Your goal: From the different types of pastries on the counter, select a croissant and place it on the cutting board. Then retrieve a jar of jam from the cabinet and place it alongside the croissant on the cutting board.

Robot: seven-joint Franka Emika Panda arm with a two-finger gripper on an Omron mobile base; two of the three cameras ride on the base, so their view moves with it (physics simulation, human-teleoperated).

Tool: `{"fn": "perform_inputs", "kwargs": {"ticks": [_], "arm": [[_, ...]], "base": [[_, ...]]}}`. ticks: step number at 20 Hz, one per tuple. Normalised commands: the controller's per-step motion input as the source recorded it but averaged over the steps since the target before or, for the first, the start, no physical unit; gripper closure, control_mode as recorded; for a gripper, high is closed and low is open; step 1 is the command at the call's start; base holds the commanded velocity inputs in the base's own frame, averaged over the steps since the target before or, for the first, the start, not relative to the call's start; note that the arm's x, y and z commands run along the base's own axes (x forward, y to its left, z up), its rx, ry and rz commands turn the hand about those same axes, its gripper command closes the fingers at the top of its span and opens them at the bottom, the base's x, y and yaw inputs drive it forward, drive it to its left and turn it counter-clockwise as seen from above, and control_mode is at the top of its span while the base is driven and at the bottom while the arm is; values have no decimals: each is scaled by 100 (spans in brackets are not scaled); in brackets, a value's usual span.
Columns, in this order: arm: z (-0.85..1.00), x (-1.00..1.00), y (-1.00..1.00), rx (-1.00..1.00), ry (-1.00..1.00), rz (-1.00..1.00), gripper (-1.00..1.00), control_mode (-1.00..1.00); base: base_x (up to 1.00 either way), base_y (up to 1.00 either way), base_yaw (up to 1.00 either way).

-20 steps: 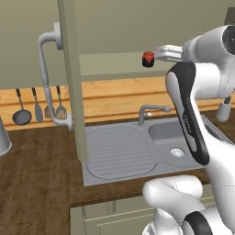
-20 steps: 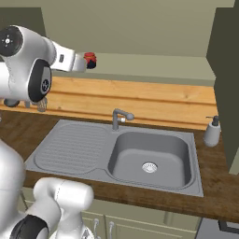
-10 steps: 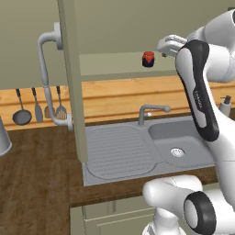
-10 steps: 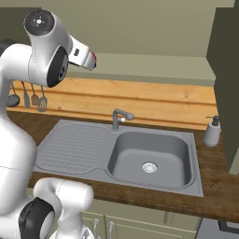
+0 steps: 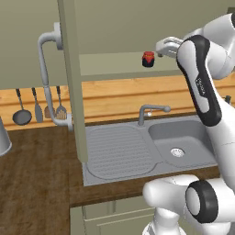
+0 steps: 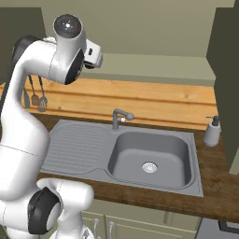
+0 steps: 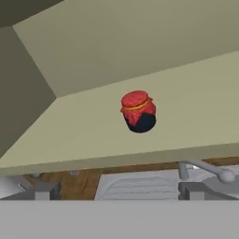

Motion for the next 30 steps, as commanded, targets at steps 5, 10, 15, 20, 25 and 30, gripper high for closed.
{"fn": "perform_inputs", "kwargs": {"ticks": [5,10,15,20,25,30], "arm": [[4,31,16,-3,-2,2,-100,-100],[1,28,25,-6,-1,-6,-100,-100],[0,9,-20,0,1,0,-100,-100],[0,2,-54,-9,-1,0,-100,-100],[0,8,-18,-16,-5,-1,-100,-100],[1,9,2,-11,0,-7,-100,-100]], "base": [[0,0,0],[0,0,0],[0,0,0],[0,0,0],[0,0,0],[0,0,0]]}}
